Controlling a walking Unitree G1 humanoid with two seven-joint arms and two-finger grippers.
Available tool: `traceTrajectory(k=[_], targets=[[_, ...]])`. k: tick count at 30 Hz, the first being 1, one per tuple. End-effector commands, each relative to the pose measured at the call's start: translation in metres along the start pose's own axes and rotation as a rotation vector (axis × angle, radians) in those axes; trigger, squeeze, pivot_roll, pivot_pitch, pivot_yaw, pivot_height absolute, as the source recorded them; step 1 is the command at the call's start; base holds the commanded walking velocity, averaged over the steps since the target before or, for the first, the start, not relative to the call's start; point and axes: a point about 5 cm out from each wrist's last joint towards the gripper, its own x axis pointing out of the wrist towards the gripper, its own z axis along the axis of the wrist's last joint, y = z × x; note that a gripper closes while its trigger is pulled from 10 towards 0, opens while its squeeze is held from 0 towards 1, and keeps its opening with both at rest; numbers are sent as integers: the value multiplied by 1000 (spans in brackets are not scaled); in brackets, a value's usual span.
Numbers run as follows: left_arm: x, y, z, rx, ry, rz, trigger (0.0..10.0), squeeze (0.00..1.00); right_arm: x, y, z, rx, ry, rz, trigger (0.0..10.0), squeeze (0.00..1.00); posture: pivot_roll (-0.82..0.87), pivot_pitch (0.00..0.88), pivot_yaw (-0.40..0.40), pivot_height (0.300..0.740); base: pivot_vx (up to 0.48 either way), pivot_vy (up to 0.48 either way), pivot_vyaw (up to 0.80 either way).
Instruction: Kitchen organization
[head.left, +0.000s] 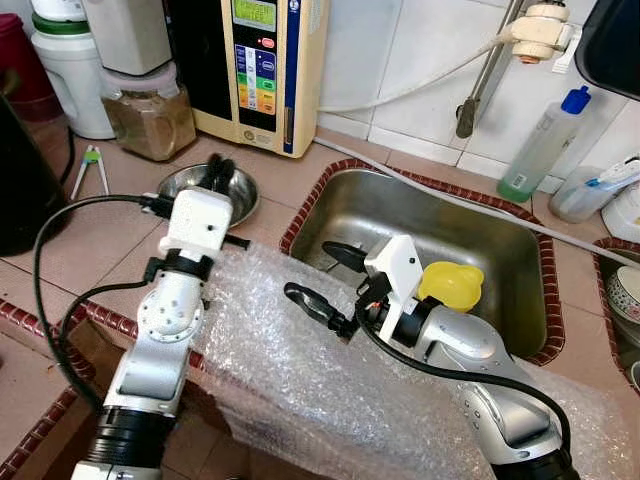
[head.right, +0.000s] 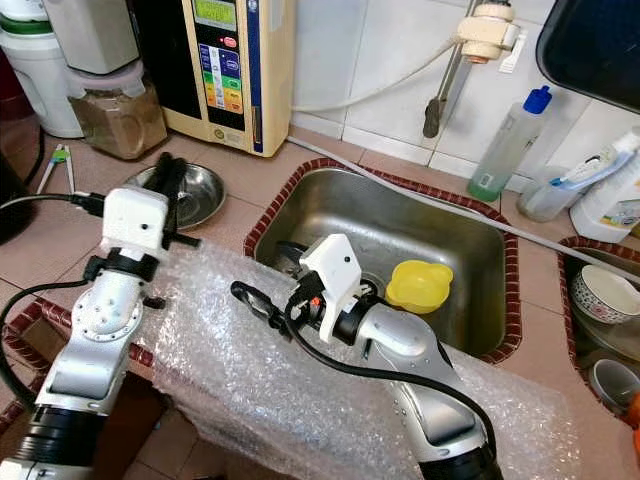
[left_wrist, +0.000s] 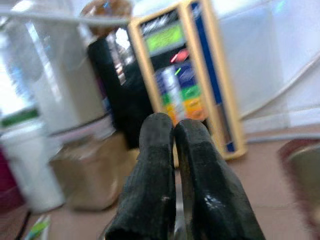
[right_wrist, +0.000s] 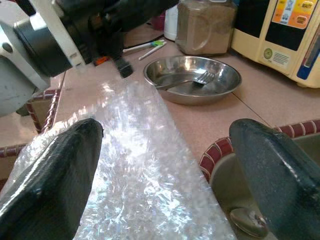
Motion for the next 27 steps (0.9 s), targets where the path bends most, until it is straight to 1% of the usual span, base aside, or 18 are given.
traceTrajectory(k=[1,6,8,9,13,14,17,21,22,27], targets=[[-7,1,-9,-7,28,10,10000,1000,-1,-2,-1,-7,2,-18,10000,0,101,87,-80,740,0,0,0],[-17,-5,-16,-35,53,-10,10000,1000,-1,-3,0,-11,5,-21,10000,0,99,88,-83,740,0,0,0],[-20,-9,-20,-40,71,-19,10000,1000,-1,-3,0,-12,5,-21,10000,0,100,89,-83,740,0,0,0],[-22,-10,-25,-58,97,-5,10000,1000,-1,-3,0,-13,3,-19,10000,0,98,90,-82,740,0,0,0],[-24,-11,-29,-71,115,-2,10000,1000,0,2,1,5,-2,20,10000,0,97,91,-83,740,0,0,0],[-24,-11,-30,-84,132,-3,10000,1000,-1,6,1,12,-1,49,10000,0,97,90,-84,740,0,0,0],[-26,-11,-35,-105,167,14,10000,1000,-2,10,1,21,2,72,10000,0,96,90,-82,740,0,0,0],[-28,-14,-40,-112,187,3,10000,1000,-1,11,1,28,1,86,10000,0,95,89,-84,740,0,0,0],[-30,-15,-44,-118,207,8,10000,1000,-1,13,3,35,-1,106,10000,0,95,90,-83,740,0,0,0],[-31,-15,-49,-129,235,11,10000,1000,-2,18,5,52,-1,151,10000,0,93,88,-84,740,0,0,0]])
